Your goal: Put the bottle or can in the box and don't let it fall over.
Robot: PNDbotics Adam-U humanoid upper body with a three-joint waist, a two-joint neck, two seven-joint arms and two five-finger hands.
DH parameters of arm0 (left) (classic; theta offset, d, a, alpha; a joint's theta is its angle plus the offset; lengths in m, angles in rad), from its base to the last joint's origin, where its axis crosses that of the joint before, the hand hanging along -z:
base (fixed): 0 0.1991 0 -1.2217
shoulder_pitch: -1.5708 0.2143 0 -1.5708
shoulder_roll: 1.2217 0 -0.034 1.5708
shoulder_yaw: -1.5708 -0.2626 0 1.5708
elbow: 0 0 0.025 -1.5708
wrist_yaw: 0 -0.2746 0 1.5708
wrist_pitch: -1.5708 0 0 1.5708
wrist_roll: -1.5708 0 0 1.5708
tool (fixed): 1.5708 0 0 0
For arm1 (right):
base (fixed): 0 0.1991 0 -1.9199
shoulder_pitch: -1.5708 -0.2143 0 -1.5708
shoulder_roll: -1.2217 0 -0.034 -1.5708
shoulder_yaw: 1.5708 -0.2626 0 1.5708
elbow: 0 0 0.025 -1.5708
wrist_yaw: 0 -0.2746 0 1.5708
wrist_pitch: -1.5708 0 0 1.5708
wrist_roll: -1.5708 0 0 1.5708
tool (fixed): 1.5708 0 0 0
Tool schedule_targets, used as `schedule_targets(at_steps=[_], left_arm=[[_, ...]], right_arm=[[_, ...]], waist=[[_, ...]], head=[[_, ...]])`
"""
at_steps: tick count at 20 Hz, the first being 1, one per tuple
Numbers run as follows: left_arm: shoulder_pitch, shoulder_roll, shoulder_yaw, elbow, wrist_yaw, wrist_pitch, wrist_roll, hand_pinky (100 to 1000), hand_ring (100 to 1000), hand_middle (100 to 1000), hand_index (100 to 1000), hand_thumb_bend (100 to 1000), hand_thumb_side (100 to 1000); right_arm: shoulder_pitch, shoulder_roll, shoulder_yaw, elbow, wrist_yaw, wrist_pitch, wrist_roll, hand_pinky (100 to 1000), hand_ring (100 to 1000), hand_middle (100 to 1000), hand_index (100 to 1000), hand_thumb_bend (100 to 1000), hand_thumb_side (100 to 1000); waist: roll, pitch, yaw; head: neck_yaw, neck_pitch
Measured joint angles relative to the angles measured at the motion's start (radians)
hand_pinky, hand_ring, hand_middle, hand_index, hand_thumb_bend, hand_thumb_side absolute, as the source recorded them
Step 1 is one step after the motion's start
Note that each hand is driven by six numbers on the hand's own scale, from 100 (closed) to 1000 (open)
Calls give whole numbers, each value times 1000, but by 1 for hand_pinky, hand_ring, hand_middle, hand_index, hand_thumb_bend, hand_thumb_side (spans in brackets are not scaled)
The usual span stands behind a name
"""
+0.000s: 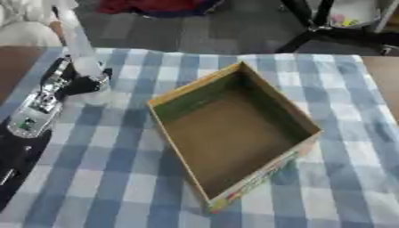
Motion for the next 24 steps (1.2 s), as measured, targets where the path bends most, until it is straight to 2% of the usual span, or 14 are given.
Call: schedule_targets(at_steps=[9,24], left_arm=[[0,0,0,-2,0,-7,0,920,558,607,144,302,100],[-5,0,0,-45,29,-3,14,915,539,591,138,337,100]], right_arm=[[1,0,0,2,-1,0,0,829,900,1000,855,100,780],[9,-2,-6,2,-11,0,0,830,900,1000,855,100,767]], waist=[[-1,-6,1],[0,-36,1]], head=[[0,1],[0,18]])
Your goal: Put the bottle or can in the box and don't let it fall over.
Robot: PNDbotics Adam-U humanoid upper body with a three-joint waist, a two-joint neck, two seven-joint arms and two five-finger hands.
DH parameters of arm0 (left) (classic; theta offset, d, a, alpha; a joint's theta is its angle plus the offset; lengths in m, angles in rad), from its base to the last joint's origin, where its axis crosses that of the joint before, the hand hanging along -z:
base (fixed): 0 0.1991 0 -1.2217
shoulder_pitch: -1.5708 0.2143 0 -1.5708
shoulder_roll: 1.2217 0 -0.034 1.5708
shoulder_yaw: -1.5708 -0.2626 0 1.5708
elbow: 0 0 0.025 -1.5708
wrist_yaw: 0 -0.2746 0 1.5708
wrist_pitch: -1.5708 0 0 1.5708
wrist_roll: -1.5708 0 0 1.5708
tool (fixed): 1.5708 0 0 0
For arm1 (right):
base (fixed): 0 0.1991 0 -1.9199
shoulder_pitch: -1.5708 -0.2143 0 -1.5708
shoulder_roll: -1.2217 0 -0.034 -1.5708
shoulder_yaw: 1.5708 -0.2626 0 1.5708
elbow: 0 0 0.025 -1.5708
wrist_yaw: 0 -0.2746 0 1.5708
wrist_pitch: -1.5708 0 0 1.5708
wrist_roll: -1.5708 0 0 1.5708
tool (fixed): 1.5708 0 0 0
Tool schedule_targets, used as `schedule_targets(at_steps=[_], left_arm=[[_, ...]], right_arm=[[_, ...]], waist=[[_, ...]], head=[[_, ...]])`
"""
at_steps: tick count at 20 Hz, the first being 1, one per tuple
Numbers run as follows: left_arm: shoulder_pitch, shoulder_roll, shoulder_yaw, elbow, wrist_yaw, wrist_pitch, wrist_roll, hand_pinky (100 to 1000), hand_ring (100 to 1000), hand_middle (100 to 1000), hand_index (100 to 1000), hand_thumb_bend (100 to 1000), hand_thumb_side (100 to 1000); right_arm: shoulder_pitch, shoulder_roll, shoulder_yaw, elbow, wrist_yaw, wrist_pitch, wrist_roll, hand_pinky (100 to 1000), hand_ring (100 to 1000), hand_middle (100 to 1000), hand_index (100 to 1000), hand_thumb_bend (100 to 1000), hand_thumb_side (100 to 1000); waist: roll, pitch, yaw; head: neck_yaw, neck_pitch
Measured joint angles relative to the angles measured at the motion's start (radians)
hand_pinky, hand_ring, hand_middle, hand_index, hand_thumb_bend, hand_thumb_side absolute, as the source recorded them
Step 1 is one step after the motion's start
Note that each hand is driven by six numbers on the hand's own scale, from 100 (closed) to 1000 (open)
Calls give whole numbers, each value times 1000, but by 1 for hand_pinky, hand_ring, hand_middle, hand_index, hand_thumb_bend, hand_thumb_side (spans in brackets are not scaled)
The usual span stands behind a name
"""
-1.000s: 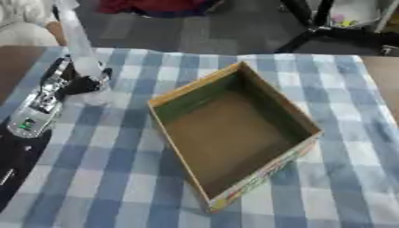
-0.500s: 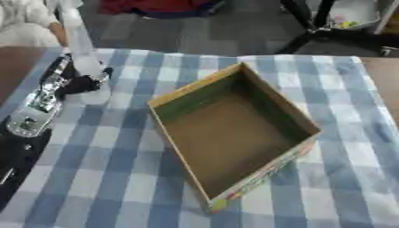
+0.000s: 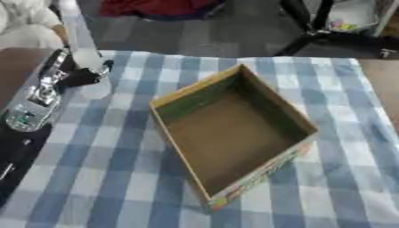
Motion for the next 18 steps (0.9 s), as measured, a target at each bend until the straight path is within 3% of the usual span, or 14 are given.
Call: schedule_targets(at_steps=[7,18], left_arm=[[-26,-16,-3,-55,17,19,14,914,537,593,140,335,100],[-82,-103,-74,-210,23,67,-12,911,541,600,141,332,100]], right_arm=[[1,-11,0,0,-8,-1,0,830,900,1000,854,100,758],[8,-24,0,0,-19,-4,4,830,900,1000,854,100,748]], waist=[[2,-14,2],[3,-35,3]], head=[[-14,17],[-31,34]])
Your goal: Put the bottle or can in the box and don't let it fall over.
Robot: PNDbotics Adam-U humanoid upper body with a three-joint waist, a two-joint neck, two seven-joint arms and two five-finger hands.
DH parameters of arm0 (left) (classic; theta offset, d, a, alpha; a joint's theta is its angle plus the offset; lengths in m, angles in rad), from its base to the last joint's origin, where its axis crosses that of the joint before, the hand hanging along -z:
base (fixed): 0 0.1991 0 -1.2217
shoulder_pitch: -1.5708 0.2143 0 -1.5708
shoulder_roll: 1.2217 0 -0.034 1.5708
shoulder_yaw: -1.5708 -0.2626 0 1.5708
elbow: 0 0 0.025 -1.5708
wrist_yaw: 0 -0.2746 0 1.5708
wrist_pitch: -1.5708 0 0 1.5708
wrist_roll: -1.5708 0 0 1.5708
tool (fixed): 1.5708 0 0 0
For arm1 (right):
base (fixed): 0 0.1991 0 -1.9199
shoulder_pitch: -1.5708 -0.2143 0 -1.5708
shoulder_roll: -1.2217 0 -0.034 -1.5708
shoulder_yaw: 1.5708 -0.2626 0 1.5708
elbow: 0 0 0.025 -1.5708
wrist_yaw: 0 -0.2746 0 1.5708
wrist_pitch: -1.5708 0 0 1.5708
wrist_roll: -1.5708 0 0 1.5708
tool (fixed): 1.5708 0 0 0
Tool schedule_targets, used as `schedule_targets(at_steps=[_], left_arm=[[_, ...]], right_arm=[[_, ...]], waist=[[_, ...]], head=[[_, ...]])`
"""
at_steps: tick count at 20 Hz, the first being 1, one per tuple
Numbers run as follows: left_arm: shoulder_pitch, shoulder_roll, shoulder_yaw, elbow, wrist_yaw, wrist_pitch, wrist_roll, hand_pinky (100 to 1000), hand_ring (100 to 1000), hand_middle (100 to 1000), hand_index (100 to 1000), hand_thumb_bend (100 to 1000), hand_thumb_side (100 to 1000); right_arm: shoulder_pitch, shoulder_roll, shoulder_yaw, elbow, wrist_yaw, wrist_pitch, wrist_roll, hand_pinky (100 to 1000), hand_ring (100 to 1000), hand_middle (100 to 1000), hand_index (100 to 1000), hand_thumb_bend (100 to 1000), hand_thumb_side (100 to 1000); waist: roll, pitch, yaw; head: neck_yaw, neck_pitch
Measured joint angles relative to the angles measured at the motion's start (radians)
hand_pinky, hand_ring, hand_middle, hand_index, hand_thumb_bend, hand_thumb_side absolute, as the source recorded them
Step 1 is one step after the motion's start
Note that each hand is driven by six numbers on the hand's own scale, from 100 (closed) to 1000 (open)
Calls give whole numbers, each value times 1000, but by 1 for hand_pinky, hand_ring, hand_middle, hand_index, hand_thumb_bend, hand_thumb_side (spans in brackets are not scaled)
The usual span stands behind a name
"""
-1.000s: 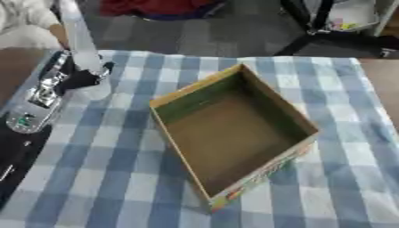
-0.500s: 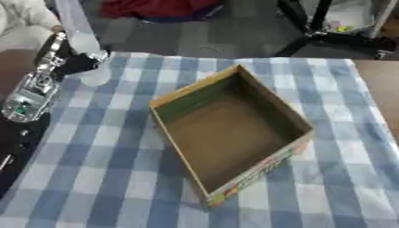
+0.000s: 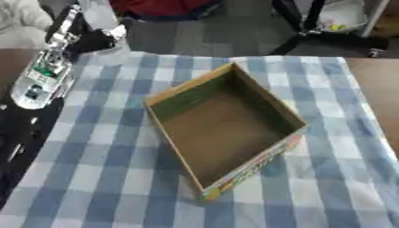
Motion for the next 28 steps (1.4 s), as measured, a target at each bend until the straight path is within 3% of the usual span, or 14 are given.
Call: schedule_targets(at_steps=[8,19,20,21,24,25,26,28], left_arm=[[-14,-66,-60,-97,9,21,-30,910,542,603,144,323,100],[-4,-167,-134,-195,15,40,-57,909,540,601,146,319,100],[0,-176,-139,-198,10,39,-58,909,540,600,146,473,100],[5,-184,-144,-201,6,39,-60,910,539,601,146,317,100],[17,-208,-158,-204,-9,36,-65,910,538,600,150,316,100],[22,-216,-162,-204,-14,34,-66,910,538,600,155,364,100],[25,-223,-166,-204,-18,31,-68,910,538,600,156,316,100],[31,-237,-172,-204,-23,26,-67,910,537,599,159,317,100]], right_arm=[[1,-3,0,0,-6,1,2,830,900,1000,853,100,746],[1,-3,0,0,-6,2,3,829,900,1000,853,100,746],[1,-3,0,0,-6,2,2,829,900,1000,853,100,750],[1,-3,0,0,-6,2,2,829,900,1000,853,100,747],[1,-3,0,0,-6,1,2,829,900,1000,852,100,748],[1,-3,0,0,-6,1,1,829,900,1000,852,100,747],[1,-3,0,0,-6,1,1,829,900,1000,852,100,750],[0,-2,0,0,-6,1,1,829,900,1000,852,100,752]], waist=[[5,-20,2],[-1,-21,-2],[-1,-21,-3],[-1,-21,-3],[-1,-21,-7],[-1,-21,-7],[-1,-21,-7],[-1,-20,-8]], head=[[-3,1],[-5,4],[-3,4],[-2,4],[1,1],[1,0],[1,0],[4,-1]])
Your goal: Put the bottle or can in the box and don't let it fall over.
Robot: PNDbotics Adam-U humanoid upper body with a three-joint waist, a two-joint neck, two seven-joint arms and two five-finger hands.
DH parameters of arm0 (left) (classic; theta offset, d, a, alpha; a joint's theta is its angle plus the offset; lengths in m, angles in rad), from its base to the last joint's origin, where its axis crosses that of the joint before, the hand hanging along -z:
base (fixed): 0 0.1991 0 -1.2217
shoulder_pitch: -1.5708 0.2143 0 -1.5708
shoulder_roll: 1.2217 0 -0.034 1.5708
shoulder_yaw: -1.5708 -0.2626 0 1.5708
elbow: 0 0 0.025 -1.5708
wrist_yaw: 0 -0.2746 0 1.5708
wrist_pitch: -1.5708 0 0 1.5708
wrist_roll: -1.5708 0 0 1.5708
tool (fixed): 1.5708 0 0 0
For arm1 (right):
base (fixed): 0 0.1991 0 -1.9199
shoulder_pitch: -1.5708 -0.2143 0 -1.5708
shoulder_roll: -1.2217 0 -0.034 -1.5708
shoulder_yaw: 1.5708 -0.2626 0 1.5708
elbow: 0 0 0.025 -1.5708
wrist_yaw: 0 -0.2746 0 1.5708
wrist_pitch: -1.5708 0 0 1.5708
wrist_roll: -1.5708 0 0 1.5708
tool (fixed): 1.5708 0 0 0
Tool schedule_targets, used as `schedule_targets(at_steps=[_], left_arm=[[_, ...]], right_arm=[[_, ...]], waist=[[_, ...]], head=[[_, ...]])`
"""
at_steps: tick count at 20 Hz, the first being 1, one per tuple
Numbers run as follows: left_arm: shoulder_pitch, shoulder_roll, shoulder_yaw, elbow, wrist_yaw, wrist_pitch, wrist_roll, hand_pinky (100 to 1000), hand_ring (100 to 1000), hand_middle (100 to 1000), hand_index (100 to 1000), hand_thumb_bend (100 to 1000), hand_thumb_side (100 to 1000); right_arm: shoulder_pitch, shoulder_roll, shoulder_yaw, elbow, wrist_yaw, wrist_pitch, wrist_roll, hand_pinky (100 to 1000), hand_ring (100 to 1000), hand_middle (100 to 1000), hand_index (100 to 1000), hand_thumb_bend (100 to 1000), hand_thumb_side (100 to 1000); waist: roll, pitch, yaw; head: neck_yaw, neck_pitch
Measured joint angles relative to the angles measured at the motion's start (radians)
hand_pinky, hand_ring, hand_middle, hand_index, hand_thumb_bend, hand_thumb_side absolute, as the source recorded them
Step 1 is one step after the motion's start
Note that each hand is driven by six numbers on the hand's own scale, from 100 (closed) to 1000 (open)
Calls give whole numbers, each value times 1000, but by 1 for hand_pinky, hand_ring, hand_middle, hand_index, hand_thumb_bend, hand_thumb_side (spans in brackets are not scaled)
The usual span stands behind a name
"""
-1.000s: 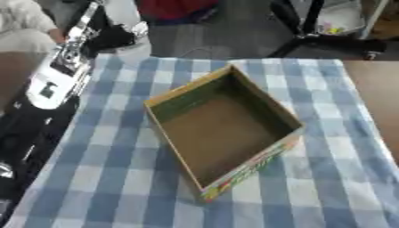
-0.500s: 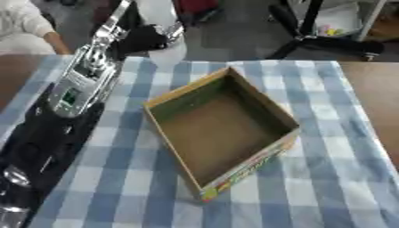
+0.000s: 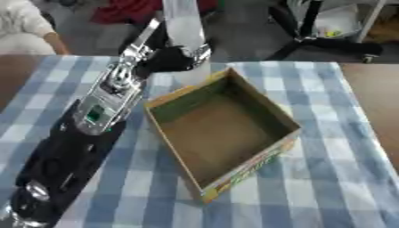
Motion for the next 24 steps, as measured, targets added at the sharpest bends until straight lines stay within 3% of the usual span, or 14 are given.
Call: schedule_targets(at_steps=[18,20,21,22,23,24], left_arm=[[52,-92,-19,82,-50,-76,60,907,534,600,197,282,100],[52,-92,-18,93,-49,-75,63,919,547,623,309,376,100],[53,-92,-18,98,-48,-75,63,935,571,664,492,571,100],[53,-92,-19,102,-47,-75,61,938,577,675,541,613,100],[54,-92,-19,106,-48,-77,56,949,597,709,675,737,100],[55,-92,-19,110,-54,-79,48,952,603,718,711,777,100]], right_arm=[[-9,18,-3,0,1,3,-7,829,899,1000,851,100,767],[-9,19,-4,0,1,3,-7,829,899,1000,851,100,767],[-9,19,-4,0,2,3,-7,829,899,1000,851,100,767],[-9,19,-4,0,2,3,-7,829,899,1000,851,100,766],[-9,19,-4,0,2,3,-7,829,899,1000,851,100,766],[-9,20,-5,0,2,3,-7,829,899,1000,851,100,766]], waist=[[-3,32,-16],[-3,34,-17],[-3,35,-17],[-3,35,-17],[-3,36,-17],[-3,36,-17]], head=[[17,-10],[18,-10],[19,-10],[19,-10],[19,-10],[19,-10]])
